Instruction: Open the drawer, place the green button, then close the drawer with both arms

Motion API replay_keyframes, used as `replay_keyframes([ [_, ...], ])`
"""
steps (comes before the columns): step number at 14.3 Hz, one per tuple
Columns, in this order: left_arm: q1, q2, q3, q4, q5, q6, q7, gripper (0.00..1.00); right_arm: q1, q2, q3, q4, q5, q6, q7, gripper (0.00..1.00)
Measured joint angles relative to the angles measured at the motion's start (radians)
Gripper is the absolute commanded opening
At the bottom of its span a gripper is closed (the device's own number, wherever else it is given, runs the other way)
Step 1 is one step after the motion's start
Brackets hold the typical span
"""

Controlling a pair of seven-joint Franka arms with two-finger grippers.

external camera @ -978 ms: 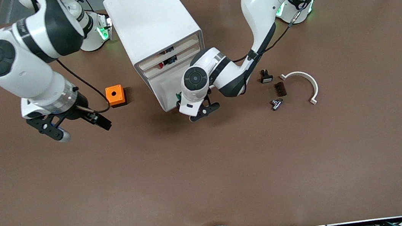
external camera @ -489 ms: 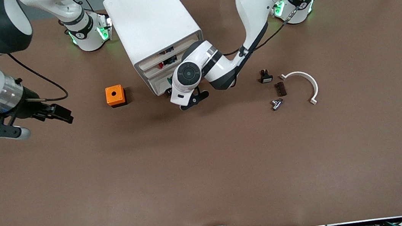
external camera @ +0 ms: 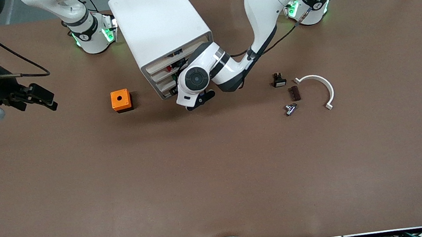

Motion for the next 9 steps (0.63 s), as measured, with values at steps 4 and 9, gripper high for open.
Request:
replay_keyframes([
  [4,0.0,0.002,-0.001,-0.001,-0.006,0.0,0.0,1.0,-0.008,-0.001,0.0,-0.007,-0.007,0.04,-0.009,1.0],
  [9,0.005,0.002,-0.004,0.0,-0.006,0.001,0.0,1.0,-0.024,-0.001,0.0,-0.01,-0.007,0.042,-0.029,1.0],
])
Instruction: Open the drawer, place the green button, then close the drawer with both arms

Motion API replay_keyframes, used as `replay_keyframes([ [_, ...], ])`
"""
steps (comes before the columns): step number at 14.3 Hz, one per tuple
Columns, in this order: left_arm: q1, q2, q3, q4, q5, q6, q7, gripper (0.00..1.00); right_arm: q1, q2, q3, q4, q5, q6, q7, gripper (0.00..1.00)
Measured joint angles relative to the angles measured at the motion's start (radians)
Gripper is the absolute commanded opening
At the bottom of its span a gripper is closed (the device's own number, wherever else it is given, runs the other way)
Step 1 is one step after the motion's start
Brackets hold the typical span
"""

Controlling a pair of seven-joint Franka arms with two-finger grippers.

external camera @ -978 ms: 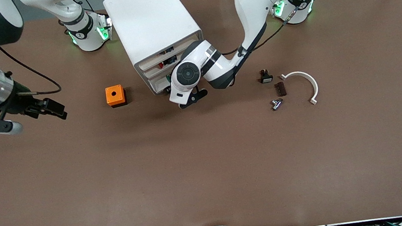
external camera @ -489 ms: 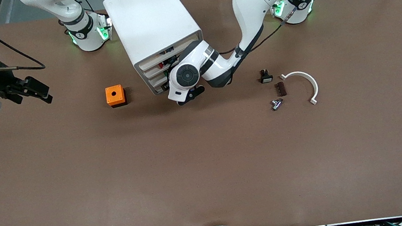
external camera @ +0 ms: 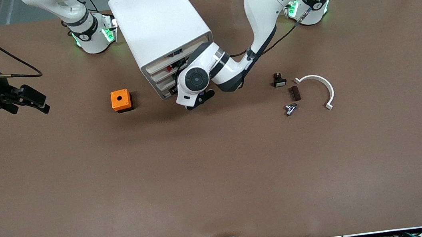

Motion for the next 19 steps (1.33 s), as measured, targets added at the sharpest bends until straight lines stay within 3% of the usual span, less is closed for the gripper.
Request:
replay_keyframes([
  [3,0.037,-0.013,0.004,0.017,0.002,0.008,0.0,1.0,-0.005,-0.001,0.0,0.004,0.0,-0.007,-0.003,1.0],
  [6,0.142,-0.088,0.005,0.037,0.076,-0.029,0.001,1.0,-0.014,-0.002,0.001,0.022,0.0,-0.008,-0.022,1.0],
  [9,0.265,-0.205,0.005,0.055,0.163,-0.157,0.055,1.0,-0.106,-0.002,0.063,0.03,0.0,-0.011,-0.062,1.0],
  [12,0.391,-0.328,0.006,0.056,0.177,-0.328,0.217,1.0,-0.17,-0.002,0.101,0.033,0.0,-0.015,-0.146,1.0],
  [19,0.677,-0.539,0.008,0.052,0.179,-0.617,0.64,1.0,-0.164,-0.004,0.087,0.115,0.0,-0.111,-0.162,1.0],
])
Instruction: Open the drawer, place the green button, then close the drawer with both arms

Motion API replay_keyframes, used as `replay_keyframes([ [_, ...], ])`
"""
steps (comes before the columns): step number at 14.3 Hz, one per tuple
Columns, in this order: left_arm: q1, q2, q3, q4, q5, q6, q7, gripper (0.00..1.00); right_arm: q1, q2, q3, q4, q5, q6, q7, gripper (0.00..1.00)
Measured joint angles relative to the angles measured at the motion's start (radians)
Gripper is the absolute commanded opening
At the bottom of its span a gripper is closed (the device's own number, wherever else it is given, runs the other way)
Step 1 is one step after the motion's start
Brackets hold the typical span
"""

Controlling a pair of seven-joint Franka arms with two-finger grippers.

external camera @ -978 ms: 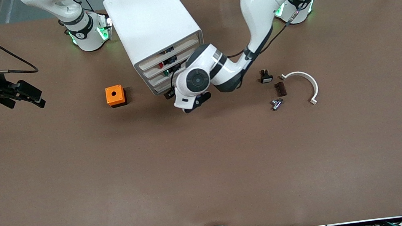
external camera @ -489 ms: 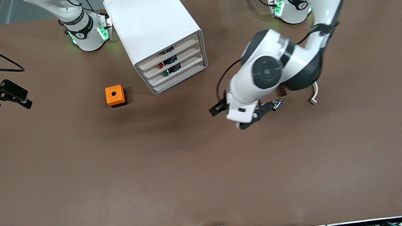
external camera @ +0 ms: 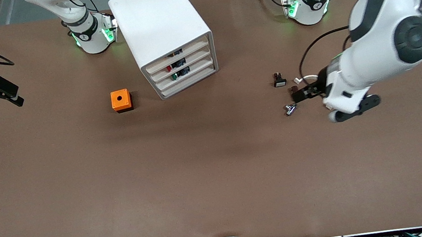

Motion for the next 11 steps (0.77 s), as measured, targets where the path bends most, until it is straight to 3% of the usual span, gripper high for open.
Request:
replay_keyframes([
  [2,0.044,-0.046,0.024,-0.002,0.001,-0.066,0.113,1.0,0.0,0.0,-0.011,0.005,0.0,-0.004,-0.003,1.0],
  [6,-0.027,-0.131,0.279,-0.041,0.001,-0.146,0.433,1.0,0.0,0.001,-0.021,0.004,-0.002,-0.064,-0.014,1.0],
  [8,-0.049,-0.199,0.376,-0.119,0.001,-0.14,0.556,1.0,0.0,0.003,-0.021,0.004,-0.008,-0.084,-0.016,1.0],
  [11,-0.049,-0.336,0.425,-0.312,0.001,0.002,0.619,1.0,0.0,0.004,-0.021,0.004,-0.013,-0.092,-0.02,1.0],
])
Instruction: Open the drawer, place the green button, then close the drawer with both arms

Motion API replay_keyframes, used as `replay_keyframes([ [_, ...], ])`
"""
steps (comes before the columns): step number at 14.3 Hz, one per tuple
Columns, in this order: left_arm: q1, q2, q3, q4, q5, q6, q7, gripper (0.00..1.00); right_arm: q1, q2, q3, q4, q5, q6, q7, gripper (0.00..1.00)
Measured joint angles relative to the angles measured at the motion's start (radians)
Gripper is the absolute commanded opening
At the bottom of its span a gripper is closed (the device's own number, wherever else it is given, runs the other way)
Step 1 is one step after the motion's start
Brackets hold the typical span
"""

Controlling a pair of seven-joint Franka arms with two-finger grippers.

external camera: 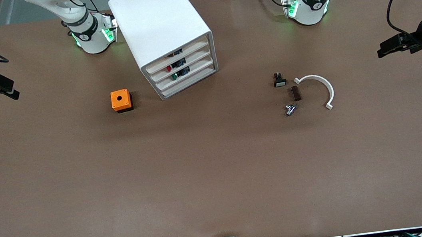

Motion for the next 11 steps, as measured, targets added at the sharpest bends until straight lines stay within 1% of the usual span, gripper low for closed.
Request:
replay_keyframes([
  [1,-0.001,-0.04,0.0,-0.06,0.0,0.054,0.003,1.0,0.0,0.0,0.0,0.0,-0.001,0.0,-0.004,1.0],
  [2,-0.003,-0.066,-0.002,-0.099,0.0,0.089,0.003,1.0,0.0,0.0,0.0,0.0,-0.001,0.0,-0.009,1.0],
  [3,-0.006,-0.081,-0.004,-0.112,0.0,0.109,0.003,1.0,0.0,0.0,0.0,0.0,-0.002,0.0,-0.013,1.0],
  [5,-0.012,-0.091,-0.005,-0.101,0.01,0.127,0.003,1.0,-0.001,0.0,-0.003,0.0,-0.004,0.0,-0.015,1.0],
  [8,-0.013,-0.089,-0.005,-0.054,0.017,0.127,0.003,1.0,-0.002,0.0,-0.008,0.001,-0.004,0.0,-0.015,1.0],
  [11,-0.016,-0.081,-0.006,-0.011,0.017,0.093,0.003,1.0,-0.002,0.0,-0.008,0.002,-0.004,0.0,-0.016,1.0],
])
